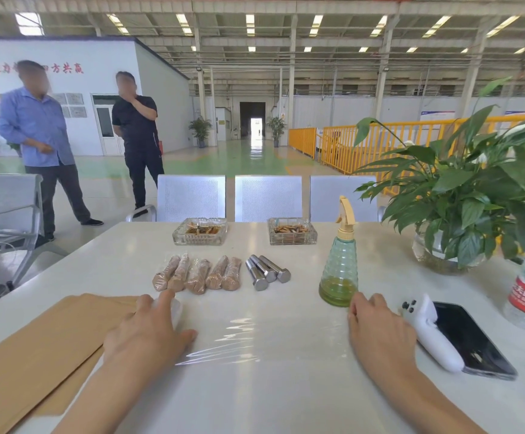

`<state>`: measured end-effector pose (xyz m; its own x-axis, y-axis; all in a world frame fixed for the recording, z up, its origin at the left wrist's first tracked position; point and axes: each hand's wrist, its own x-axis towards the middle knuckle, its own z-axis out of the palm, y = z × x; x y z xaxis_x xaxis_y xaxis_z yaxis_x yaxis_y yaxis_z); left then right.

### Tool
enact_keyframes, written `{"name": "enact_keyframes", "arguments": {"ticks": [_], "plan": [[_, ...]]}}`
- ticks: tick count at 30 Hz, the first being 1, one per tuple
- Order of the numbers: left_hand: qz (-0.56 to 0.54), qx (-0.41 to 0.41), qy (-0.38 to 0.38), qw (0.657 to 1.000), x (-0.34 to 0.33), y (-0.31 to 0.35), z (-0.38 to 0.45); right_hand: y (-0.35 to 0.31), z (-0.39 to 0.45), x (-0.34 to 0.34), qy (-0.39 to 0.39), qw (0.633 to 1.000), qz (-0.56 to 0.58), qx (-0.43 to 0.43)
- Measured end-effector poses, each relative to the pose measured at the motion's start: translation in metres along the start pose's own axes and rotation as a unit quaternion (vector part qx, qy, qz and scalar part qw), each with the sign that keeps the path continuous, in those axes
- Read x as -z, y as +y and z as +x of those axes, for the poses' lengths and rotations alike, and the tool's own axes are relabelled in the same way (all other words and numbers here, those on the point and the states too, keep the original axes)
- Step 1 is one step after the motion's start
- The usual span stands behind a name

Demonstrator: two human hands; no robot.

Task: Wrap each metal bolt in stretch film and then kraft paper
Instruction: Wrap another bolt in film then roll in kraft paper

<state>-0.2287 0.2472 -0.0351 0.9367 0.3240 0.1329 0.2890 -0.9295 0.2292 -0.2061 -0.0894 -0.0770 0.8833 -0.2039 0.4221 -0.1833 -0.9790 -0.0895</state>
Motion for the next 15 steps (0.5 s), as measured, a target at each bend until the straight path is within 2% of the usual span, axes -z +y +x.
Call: {"name": "enact_keyframes", "arguments": {"ticks": [2, 6, 10, 15], "plan": [[0.001, 0.002, -0.002, 1.000, -0.001, -0.002, 0.002, 0.000, -0.001, 0.002, 0.005, 1.000, -0.013, 0.012], [-0.005, -0.001, -0.003, 1.000, -0.006, -0.008, 0.006, 0.007, 0.001, 0.001, -0.005, 0.997, 0.071, -0.005], [-0.012, -0.006, 0.005, 1.000, -0.010, -0.012, 0.007, 0.014, 0.001, 0.000, -0.004, 0.996, 0.088, 0.003], [-0.022, -0.009, 0.016, 1.000, -0.014, -0.015, 0.009, 0.011, -0.001, 0.000, 0.002, 1.000, 0.009, 0.027]]}}
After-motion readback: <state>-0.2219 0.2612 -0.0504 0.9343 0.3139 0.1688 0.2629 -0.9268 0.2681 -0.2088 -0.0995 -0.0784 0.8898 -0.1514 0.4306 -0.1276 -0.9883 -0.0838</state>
